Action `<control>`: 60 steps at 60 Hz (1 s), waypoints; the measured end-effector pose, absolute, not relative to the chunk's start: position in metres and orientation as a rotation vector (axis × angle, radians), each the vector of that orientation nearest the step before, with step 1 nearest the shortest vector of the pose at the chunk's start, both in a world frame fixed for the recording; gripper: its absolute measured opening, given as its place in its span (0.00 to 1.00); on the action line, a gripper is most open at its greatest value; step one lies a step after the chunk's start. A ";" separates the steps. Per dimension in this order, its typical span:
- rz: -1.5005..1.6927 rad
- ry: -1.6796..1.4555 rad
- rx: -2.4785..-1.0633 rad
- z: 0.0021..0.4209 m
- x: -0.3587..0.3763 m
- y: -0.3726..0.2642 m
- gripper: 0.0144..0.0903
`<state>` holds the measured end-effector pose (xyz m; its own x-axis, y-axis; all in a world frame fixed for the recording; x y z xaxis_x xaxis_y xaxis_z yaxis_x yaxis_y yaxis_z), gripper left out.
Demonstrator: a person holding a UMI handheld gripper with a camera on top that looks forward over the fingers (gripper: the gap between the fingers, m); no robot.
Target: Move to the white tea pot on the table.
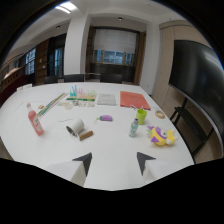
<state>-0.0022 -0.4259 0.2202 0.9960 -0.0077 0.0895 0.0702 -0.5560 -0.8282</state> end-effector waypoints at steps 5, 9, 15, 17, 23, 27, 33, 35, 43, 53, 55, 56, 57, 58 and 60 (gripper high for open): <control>-0.120 -0.046 -2.154 0.221 -0.005 -0.430 0.94; -0.140 -0.046 -2.151 0.222 -0.008 -0.437 0.94; -0.169 -0.043 -2.151 0.226 -0.020 -0.456 0.94; -0.174 -0.044 -2.152 0.226 -0.027 -0.461 0.94; -0.174 -0.041 -2.161 0.225 -0.053 -0.490 0.94; -0.167 -0.036 -2.160 0.222 -0.074 -0.499 0.94; -0.150 -0.029 -2.176 0.210 -0.106 -0.506 0.94; -0.139 -0.025 -2.176 0.209 -0.117 -0.506 0.94; -0.123 -0.012 -2.179 0.201 -0.147 -0.491 0.93; -0.092 -0.055 -2.183 0.182 -0.182 -0.441 0.94; -0.083 -0.062 -2.188 0.176 -0.187 -0.427 0.94; -0.078 -0.065 -2.189 0.173 -0.190 -0.420 0.94; -0.075 -0.067 -2.191 0.170 -0.192 -0.412 0.94; -0.071 -0.069 -2.193 0.166 -0.194 -0.405 0.94; -0.064 -0.071 -2.200 0.159 -0.198 -0.389 0.93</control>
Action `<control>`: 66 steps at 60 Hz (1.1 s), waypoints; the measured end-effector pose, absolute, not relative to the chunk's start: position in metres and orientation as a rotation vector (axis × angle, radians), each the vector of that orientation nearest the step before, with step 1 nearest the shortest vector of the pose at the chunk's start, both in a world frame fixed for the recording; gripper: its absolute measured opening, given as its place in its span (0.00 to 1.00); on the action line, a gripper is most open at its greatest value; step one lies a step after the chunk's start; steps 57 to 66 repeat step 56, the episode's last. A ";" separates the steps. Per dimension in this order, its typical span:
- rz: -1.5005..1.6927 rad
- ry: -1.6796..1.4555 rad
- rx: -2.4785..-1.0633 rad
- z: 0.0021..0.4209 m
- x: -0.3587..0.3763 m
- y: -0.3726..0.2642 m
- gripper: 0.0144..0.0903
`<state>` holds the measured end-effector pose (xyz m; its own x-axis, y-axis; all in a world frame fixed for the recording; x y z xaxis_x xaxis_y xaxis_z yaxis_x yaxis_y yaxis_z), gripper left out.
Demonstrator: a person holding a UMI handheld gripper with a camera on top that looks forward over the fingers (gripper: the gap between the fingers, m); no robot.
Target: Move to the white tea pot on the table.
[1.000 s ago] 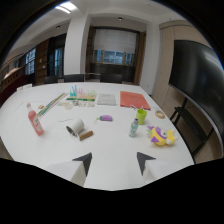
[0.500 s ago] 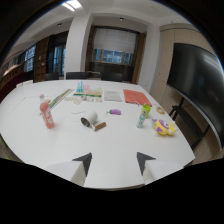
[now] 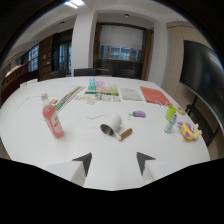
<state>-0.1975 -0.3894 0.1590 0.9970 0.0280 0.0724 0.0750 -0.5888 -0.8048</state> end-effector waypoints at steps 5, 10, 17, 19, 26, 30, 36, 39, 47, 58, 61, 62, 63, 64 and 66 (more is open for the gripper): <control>-0.053 -0.061 -2.222 0.137 -0.201 -0.347 0.94; -0.029 -0.028 -2.254 0.112 -0.202 -0.306 0.94; -0.046 -0.011 -2.303 0.084 -0.196 -0.261 0.93; -0.042 -0.012 -2.315 0.078 -0.197 -0.252 0.93; -0.007 -0.008 -2.354 0.062 -0.204 -0.235 0.93; -0.014 -0.020 -2.365 0.058 -0.203 -0.232 0.93; -0.014 -0.027 -2.371 0.056 -0.205 -0.228 0.94; -0.017 -0.027 -2.372 0.056 -0.205 -0.226 0.93; -0.024 -0.028 -2.372 0.057 -0.204 -0.223 0.93; -0.031 -0.040 -2.366 0.058 -0.204 -0.222 0.93; -0.031 -0.040 -2.366 0.058 -0.204 -0.222 0.93; -0.031 -0.040 -2.366 0.058 -0.204 -0.222 0.93; -0.031 -0.040 -2.366 0.058 -0.204 -0.222 0.93; -0.031 -0.040 -2.366 0.058 -0.204 -0.222 0.93; -0.031 -0.040 -2.366 0.058 -0.204 -0.222 0.93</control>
